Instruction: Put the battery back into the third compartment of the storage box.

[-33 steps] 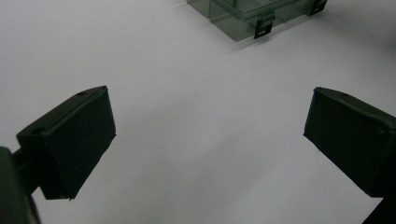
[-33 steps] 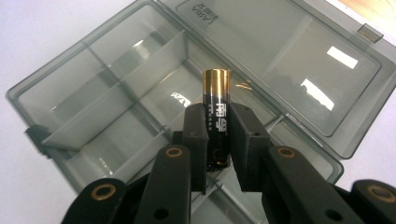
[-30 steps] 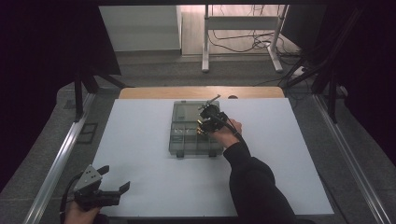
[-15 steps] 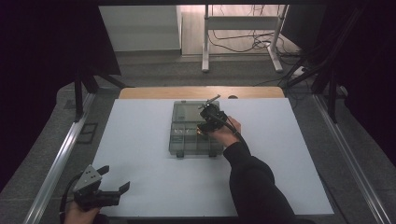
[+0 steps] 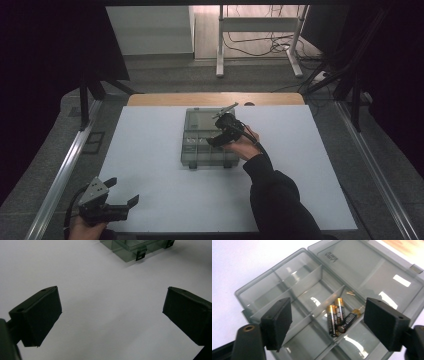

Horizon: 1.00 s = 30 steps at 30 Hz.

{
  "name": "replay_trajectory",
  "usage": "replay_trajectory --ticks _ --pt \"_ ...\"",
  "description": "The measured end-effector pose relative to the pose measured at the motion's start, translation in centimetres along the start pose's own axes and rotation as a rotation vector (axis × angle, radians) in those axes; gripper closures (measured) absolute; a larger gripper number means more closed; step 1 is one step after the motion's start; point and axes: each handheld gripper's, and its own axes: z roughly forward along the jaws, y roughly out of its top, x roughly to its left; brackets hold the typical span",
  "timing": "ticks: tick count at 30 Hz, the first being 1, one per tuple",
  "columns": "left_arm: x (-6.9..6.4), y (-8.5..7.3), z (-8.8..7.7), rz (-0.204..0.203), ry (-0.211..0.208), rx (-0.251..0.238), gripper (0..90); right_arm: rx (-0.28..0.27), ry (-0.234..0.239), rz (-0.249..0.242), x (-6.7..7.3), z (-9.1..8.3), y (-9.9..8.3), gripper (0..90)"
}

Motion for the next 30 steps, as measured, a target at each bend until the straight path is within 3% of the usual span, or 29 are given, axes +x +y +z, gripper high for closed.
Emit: replay_trajectory --ticks 11,17,22,30 --pt "0.0 0.0 0.0 -0.001 0.002 0.001 2.4 0.013 0.010 -0.023 0.5 -0.9 -1.8 9.4" --pt "-0.1 0.0 0.0 0.004 0.002 0.002 2.4 -0.030 0.017 -0.025 1.1 -1.6 -3.5 6.9" --pt "-0.1 0.0 -0.1 0.006 0.000 -0.001 2.4 -0.033 0.015 -0.008 1.1 -1.8 -3.9 5.7" --pt "0.0 -0.1 -0.2 -0.005 -0.003 -0.011 2.4 -0.036 0.009 -0.037 2.0 -1.9 -4.0 3.2"
